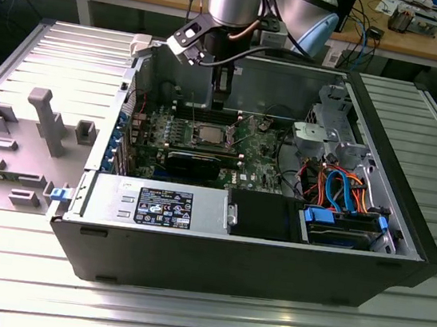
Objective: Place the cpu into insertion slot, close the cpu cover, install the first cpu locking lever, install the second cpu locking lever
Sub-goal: 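Close the cpu cover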
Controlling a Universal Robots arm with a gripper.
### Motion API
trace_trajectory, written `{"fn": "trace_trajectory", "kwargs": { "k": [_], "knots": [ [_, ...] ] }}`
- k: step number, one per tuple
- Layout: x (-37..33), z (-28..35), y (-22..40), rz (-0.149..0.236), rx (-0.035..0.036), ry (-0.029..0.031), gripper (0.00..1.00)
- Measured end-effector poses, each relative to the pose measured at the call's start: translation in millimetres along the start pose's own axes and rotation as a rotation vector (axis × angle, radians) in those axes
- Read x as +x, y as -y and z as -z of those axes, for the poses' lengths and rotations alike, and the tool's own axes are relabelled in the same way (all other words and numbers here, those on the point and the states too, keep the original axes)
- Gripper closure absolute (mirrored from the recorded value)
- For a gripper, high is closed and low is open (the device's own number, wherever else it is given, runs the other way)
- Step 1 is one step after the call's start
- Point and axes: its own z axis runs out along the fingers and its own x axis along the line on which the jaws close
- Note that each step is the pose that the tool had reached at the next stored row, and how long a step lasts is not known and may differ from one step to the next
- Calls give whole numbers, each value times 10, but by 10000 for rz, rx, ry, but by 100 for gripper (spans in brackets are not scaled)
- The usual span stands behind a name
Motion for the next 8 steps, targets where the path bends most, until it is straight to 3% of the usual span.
{"fn": "trace_trajectory", "kwargs": {
  "k": [8],
  "knots": [
    [0, 4, 0, 0, 0, 0, 89]
  ]
}}
